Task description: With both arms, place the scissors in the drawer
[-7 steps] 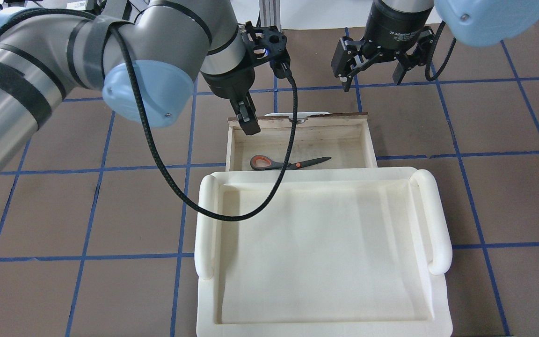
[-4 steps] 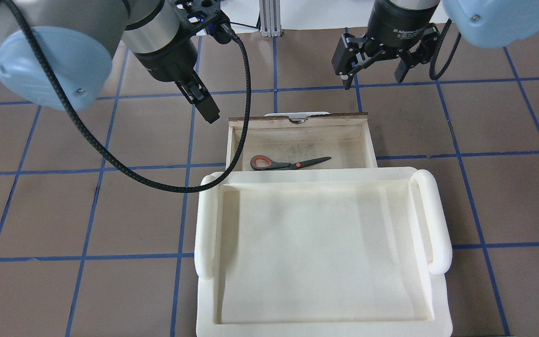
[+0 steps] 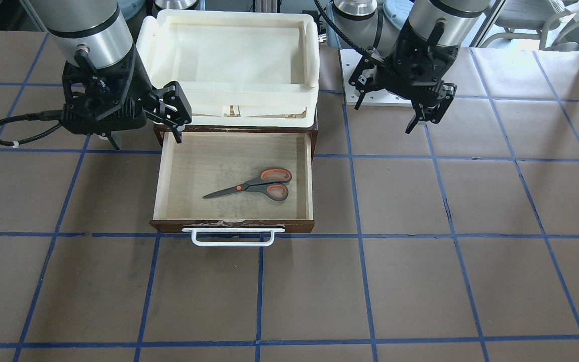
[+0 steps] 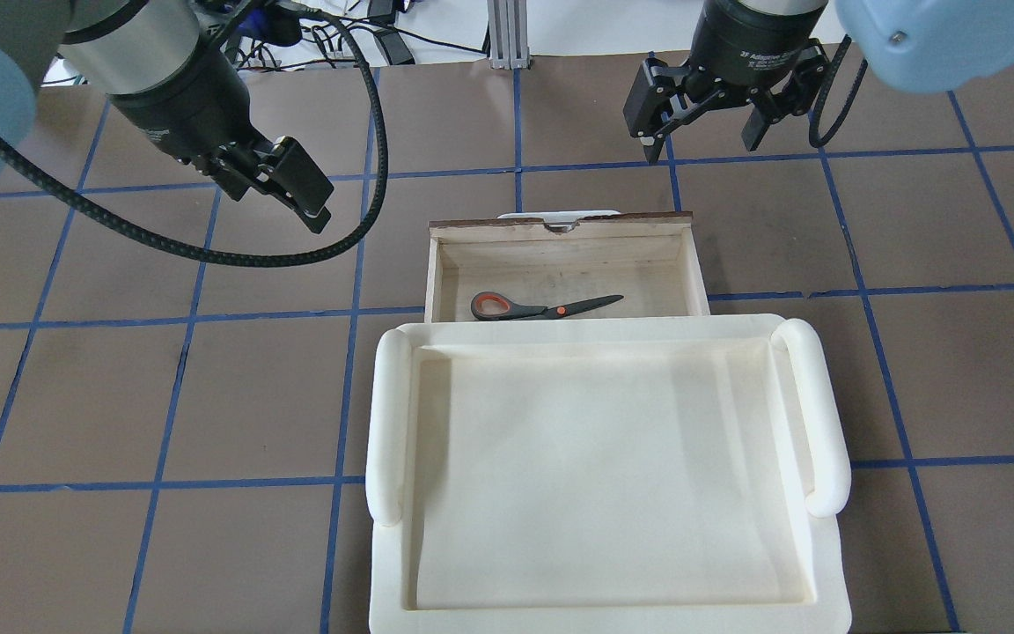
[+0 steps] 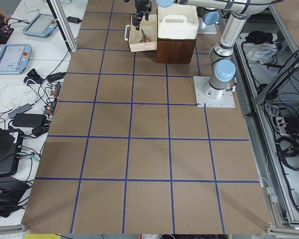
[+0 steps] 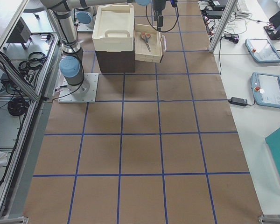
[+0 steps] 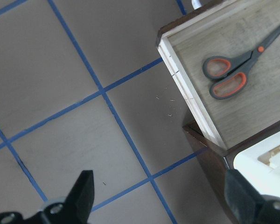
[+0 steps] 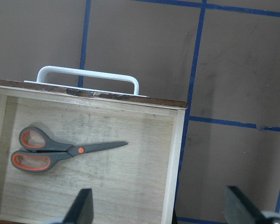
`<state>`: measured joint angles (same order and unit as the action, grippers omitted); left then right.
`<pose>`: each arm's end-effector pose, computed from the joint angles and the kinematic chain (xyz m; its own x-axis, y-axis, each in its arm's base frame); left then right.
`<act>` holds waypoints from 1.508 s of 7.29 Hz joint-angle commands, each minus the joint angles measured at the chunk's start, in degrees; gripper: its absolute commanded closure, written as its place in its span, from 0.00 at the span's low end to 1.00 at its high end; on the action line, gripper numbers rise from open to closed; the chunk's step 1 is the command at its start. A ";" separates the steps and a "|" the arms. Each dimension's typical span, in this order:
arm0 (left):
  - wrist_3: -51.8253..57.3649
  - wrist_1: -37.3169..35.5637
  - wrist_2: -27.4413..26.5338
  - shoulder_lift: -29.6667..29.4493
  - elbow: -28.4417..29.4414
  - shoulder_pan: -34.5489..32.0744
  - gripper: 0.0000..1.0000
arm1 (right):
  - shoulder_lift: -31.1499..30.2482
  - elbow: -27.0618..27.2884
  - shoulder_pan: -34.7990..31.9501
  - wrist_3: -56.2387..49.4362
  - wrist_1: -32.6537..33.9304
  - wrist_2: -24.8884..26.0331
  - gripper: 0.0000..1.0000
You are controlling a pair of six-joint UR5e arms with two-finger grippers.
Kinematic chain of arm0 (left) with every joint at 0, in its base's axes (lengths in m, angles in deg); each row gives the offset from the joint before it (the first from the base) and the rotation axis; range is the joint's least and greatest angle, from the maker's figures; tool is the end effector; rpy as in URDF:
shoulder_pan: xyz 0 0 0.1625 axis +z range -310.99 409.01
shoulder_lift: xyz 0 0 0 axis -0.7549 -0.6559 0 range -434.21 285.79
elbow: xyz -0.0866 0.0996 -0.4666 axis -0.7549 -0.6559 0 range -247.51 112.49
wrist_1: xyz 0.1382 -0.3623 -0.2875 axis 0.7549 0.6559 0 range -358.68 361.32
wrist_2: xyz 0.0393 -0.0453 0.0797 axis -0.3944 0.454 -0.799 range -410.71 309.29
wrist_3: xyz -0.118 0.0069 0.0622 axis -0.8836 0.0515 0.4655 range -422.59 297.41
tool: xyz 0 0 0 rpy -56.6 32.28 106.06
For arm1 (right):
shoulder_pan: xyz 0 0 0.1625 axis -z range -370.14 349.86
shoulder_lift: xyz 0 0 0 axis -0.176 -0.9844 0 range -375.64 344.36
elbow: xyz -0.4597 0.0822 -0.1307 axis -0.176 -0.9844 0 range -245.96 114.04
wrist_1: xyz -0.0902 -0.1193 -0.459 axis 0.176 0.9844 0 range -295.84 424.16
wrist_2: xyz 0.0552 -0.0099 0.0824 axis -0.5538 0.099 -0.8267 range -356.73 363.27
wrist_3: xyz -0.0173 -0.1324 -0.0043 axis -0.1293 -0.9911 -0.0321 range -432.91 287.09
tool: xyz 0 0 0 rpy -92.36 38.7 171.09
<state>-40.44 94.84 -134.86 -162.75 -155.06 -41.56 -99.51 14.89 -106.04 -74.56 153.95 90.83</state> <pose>-0.1526 -0.5497 0.5466 -0.9175 0.3870 0.0920 0.3845 0.9221 -0.0447 0.2022 -0.6036 0.5407 -0.9902 -0.1333 -0.0411 -0.1312 0.9901 -0.0501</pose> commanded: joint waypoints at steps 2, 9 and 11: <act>-15.45 2.09 -0.40 1.62 -0.60 6.01 0.00 | -0.24 0.01 0.01 0.07 -0.05 -0.03 0.00; -20.48 1.93 -6.38 3.38 -2.81 5.76 0.00 | -0.32 -0.08 0.01 0.07 -0.32 0.06 0.00; -21.10 1.32 -6.38 2.94 -2.71 3.32 0.00 | -0.32 -0.08 0.01 0.16 -0.32 0.06 0.00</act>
<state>-61.09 96.44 -140.95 -159.54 -157.87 -36.64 -99.84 14.81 -106.03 -74.43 153.64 90.90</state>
